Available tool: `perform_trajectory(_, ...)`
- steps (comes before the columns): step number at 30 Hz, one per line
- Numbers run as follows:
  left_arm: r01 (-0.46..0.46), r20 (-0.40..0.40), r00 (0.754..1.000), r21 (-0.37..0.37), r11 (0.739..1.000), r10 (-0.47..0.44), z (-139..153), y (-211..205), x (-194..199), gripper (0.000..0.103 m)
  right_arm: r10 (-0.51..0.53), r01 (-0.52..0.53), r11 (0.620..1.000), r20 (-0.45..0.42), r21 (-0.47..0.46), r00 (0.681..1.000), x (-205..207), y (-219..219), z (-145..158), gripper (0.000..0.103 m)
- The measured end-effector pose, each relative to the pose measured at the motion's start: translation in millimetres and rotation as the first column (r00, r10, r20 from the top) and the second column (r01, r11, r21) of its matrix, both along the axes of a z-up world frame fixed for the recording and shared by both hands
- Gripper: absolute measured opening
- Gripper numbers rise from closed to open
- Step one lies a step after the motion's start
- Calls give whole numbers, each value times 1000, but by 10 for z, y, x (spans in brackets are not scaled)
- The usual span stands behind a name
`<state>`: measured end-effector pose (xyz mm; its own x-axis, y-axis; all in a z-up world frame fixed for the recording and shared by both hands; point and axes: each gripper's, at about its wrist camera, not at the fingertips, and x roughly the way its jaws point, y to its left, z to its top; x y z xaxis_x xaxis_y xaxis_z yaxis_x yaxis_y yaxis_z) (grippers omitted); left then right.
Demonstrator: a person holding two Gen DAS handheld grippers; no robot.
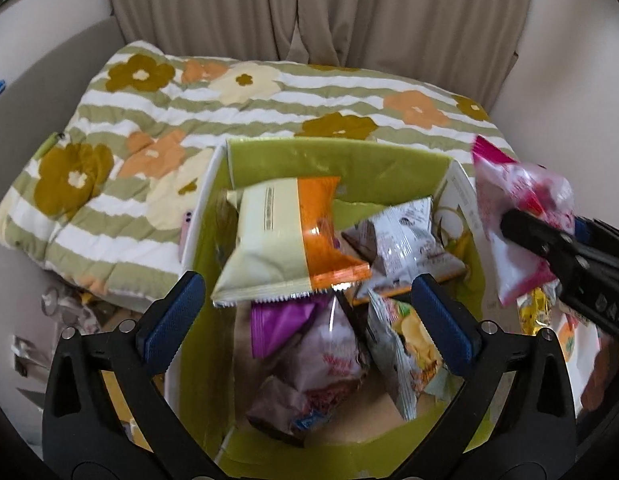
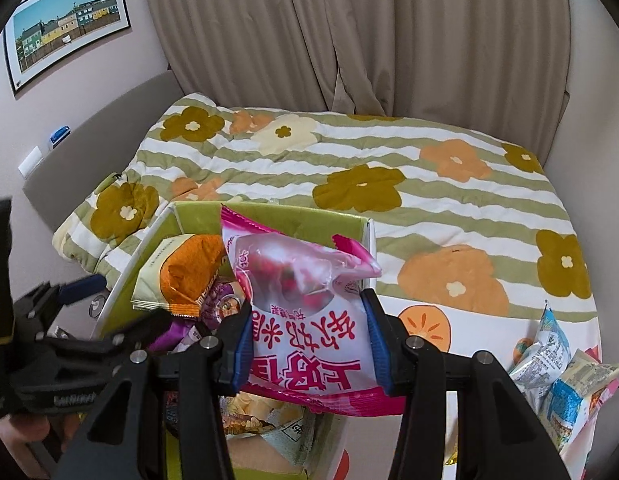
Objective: Organize snacks
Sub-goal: 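Release the cake pack into the box with left tool while right tool drops the pink bag in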
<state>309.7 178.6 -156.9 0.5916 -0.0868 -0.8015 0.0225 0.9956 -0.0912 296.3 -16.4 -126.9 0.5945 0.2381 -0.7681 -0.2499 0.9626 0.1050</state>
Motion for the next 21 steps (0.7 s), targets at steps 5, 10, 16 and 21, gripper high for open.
perform_trajectory(5, 8, -9, 1000, 24, 1000, -7, -37, -11, -70, 102, 19, -18, 1000, -27, 11, 999, 147, 81, -35, 44)
perform_trajectory(10, 0, -17, 1000, 30, 1000, 0, -69, 52, -81, 102, 53, -53, 999, -54, 9, 997, 322, 210, -60, 45)
perform_trajectory(16, -21, -29, 999, 33, 999, 22, -96, 150, -112, 102, 98, -96, 995, -109, 24, 989, 461, 369, -191, 48)
perform_trajectory(21, -26, -35, 999, 30, 999, 27, -106, 182, -182, 102, 102, -94, 991, -75, 96, 992, 359, 322, -160, 92)
